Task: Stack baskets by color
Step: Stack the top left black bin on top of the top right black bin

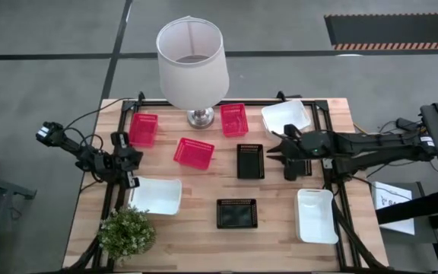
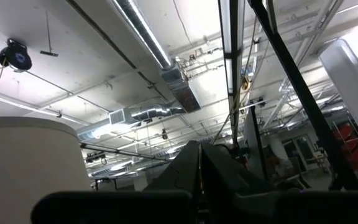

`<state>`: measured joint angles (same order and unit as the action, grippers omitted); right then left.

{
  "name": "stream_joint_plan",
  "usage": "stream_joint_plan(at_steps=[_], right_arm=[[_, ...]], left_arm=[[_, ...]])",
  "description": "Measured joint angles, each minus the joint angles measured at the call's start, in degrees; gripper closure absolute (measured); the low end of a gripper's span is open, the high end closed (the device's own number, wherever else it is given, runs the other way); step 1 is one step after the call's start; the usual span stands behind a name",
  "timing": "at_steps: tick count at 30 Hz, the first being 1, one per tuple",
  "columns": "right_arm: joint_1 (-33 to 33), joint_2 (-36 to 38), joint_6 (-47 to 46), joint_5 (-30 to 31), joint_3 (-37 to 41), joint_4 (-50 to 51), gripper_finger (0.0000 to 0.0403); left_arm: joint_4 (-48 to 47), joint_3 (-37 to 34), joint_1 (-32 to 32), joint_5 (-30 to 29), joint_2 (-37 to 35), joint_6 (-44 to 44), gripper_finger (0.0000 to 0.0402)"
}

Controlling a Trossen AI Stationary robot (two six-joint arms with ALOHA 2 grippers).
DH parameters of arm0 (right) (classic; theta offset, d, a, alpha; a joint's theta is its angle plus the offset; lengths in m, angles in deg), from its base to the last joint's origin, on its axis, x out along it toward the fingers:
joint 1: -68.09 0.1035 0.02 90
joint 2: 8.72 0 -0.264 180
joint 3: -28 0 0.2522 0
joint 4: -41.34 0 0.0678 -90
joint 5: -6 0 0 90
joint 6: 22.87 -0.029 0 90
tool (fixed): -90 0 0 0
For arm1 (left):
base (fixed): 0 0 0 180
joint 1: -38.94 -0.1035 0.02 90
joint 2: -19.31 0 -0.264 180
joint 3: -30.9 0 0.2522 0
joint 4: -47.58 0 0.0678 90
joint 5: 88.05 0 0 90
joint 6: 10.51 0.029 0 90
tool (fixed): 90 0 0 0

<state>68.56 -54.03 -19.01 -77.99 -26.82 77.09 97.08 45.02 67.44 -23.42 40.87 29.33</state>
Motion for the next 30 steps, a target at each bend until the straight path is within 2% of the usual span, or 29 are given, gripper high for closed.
stream_joint_plan(at_steps=[7, 12, 23, 30], right_arm=[[0.0, -7.3, -5.4, -0.5, -5.4, 8.5, 0.0215], [0.0, -13.0, -5.4, -3.3, -8.3, 11.1, 0.0177], [0.0, -26.7, -5.4, -9.2, -15.8, 12.8, 0.0168], [0.9, -35.9, -6.5, -11.6, -21.7, 16.1, 0.0179]], left_arm=[[0.4, 0.0, 0.0, 0.0, 0.0, 0.0, 0.0402], [0.9, 0.0, 0.0, 0.0, 0.0, 0.0, 0.0402], [1.0, 0.0, 0.0, 0.0, 0.0, -0.1, 0.0402], [2.4, 0.0, 0.0, 0.0, -0.1, -0.4, 0.0402]])
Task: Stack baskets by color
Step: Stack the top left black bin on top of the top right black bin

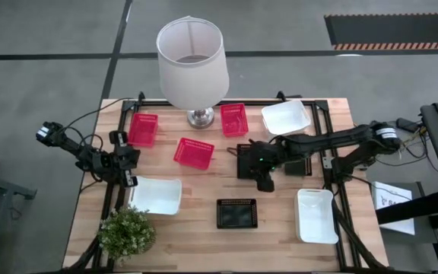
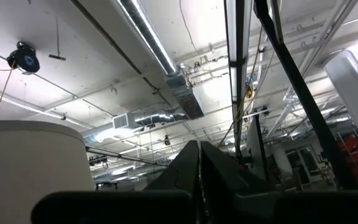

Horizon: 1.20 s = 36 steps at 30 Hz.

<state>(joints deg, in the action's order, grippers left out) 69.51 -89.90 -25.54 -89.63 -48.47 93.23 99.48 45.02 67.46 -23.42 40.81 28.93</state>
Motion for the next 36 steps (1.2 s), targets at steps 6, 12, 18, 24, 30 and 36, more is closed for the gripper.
stream_joint_plan(at_steps=[6, 12, 18, 24, 30, 36], right_arm=[[1.2, -7.7, -1.6, -0.4, -4.9, 3.4, 0.0189], [1.3, -14.1, -2.6, 1.1, -7.8, 7.2, 0.0199], [1.3, -18.1, -2.2, 3.4, -8.2, 7.9, 0.0220], [1.3, -18.1, -0.6, 4.8, -8.2, 8.1, 0.0282], [1.4, -18.0, 0.0, 4.8, -8.2, 8.3, 0.0383], [1.9, -16.5, 0.8, 4.9, -8.2, 9.4, 0.0391]], left_arm=[[-0.1, 0.0, 0.0, 0.0, 0.1, 0.0, 0.0402], [-0.2, 0.0, 0.0, 0.0, 0.2, 0.0, 0.0402], [-0.2, 0.0, 0.0, 0.0, 0.2, -0.1, 0.0402], [-0.2, 0.0, 0.0, 0.0, 0.2, -0.1, 0.0402], [-0.2, 0.0, 0.0, 0.0, 0.3, -0.1, 0.0402], [-0.3, 0.0, 0.0, 0.0, 0.3, -0.1, 0.0402]])
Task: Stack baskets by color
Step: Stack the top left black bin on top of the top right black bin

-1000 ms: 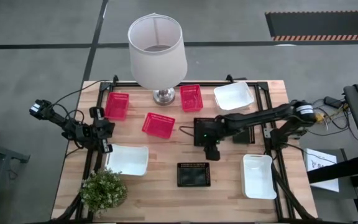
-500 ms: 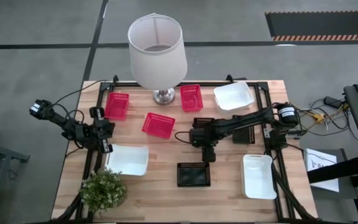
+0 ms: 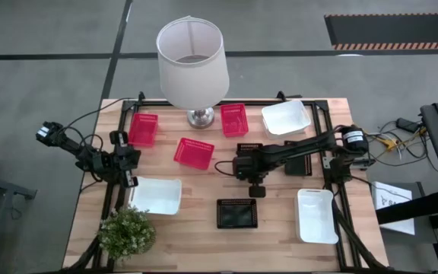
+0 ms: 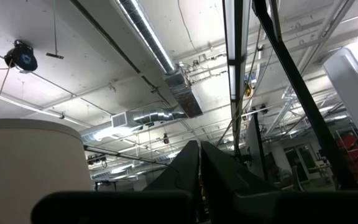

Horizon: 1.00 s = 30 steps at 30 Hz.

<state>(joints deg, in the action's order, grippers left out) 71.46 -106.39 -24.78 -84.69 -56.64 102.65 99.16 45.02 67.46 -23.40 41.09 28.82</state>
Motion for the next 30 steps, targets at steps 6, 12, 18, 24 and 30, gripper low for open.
stream_joint_plan(at_steps=[6, 12, 18, 24, 30], right_arm=[[1.6, 6.1, -0.3, 0.9, 0.0, 3.0, 0.0393], [4.3, 14.7, -4.4, 5.4, 0.0, 8.6, 0.0393], [8.4, 22.3, -11.2, 12.8, 0.3, 19.4, 0.0394], [10.8, 28.5, -17.1, 15.7, 5.3, 24.7, 0.0394], [10.8, 34.7, -18.5, 15.1, 14.7, 24.6, 0.0394]], left_arm=[[-0.4, 0.0, 0.0, 0.0, 0.1, 0.0, 0.0402], [-0.4, 0.0, 0.0, 0.0, 0.3, -0.2, 0.0402], [-0.4, 0.0, 0.0, 0.0, 0.6, -0.2, 0.0402], [-0.3, 0.0, 0.0, 0.0, 1.0, -0.1, 0.0402], [-0.2, 0.0, 0.0, 0.0, 0.9, 0.0, 0.0402]])
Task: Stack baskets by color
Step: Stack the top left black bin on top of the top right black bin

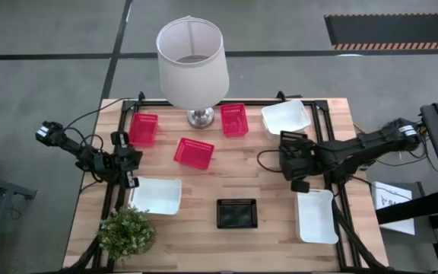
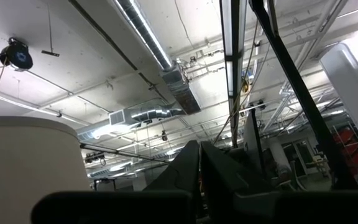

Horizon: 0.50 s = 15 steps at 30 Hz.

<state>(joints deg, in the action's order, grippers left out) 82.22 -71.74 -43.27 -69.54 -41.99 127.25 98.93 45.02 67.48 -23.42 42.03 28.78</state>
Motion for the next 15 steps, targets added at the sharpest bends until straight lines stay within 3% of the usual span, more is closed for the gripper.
stream_joint_plan(at_steps=[8, 15], right_arm=[[0.0, 5.6, -2.2, -2.9, 7.2, -0.6, 0.0394], [0.0, 6.3, -2.1, -2.4, 10.3, -1.2, 0.0394]], left_arm=[[0.4, 0.0, 0.0, 0.0, 0.0, 0.0, 0.0402], [0.4, 0.0, 0.0, 0.0, -0.1, 0.1, 0.0402]])
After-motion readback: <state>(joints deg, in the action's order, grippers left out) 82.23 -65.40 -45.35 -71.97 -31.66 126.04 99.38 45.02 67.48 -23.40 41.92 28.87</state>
